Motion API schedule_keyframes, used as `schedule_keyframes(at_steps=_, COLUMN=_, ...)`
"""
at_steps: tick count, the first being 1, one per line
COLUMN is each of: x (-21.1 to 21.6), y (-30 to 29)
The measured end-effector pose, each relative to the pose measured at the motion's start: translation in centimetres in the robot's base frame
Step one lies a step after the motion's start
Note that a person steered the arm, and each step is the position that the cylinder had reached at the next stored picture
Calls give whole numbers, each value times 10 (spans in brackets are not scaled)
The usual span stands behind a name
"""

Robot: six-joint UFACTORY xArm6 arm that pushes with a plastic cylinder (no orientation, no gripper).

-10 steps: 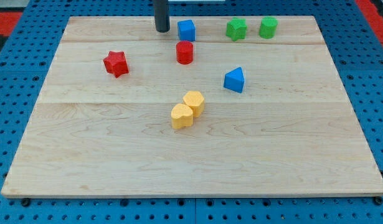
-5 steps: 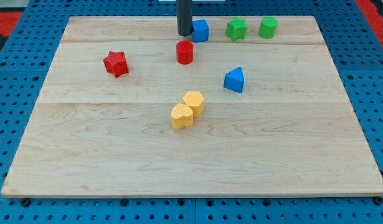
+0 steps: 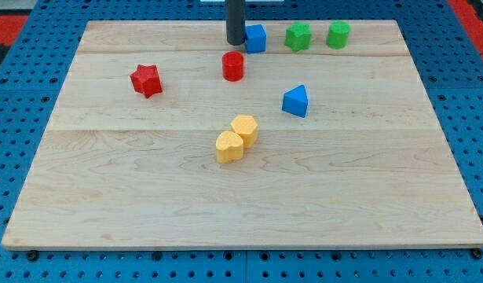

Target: Slide the blue cube to the left of green star

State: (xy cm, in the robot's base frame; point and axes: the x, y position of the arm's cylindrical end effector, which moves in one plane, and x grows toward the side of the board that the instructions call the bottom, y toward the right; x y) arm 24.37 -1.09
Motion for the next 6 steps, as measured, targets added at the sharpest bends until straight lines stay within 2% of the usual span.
schedule_keyframes(at_steps=3, x=0, y=3)
schedule_keyframes(at_steps=6, x=35, y=11)
